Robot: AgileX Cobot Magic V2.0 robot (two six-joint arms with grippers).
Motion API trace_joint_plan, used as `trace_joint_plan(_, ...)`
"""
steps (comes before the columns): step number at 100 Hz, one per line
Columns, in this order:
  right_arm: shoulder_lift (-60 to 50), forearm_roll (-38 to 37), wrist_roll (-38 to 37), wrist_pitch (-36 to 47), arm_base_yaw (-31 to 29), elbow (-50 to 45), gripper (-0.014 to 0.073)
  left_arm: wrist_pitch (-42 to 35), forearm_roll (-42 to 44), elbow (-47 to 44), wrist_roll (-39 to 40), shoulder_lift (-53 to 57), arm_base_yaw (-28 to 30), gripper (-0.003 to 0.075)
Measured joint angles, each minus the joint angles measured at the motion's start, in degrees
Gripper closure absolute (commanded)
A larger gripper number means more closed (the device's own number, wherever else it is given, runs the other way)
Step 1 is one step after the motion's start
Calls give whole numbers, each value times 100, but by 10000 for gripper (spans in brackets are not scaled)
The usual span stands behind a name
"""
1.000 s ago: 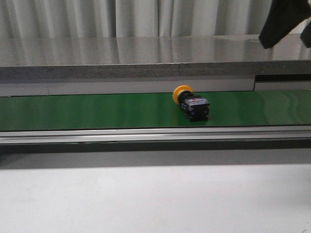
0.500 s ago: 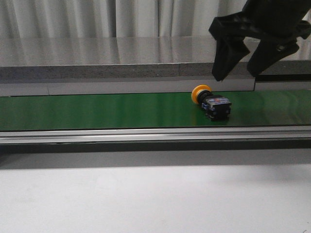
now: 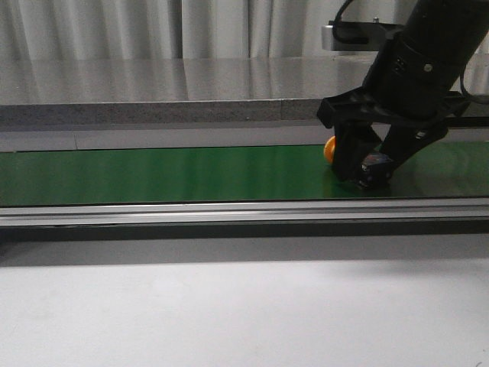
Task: Move button from left to right
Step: 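Lower the open right gripper over the push-button on the belt and close, then lift the push-button with the right gripper and carry it toward the green bin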
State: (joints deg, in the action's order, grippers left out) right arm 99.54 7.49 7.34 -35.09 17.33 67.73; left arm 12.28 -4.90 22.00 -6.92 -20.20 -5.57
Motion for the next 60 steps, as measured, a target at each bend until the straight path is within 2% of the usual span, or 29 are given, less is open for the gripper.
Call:
trace_joint_plan(10,0,-9,0,0,0,0,306,0,0,0,0,0,0,740)
trace_joint_plan(35,-125,-78,0,-156,-82,14,305,0,0,0,0,0,0,740)
trace_joint_plan(47,-429,-91,10,-201,-424,14,305,0,0,0,0,0,0,740)
trace_joint_plan(60,-820,-104,207,-224,-1072,14,305,0,0,0,0,0,0,740)
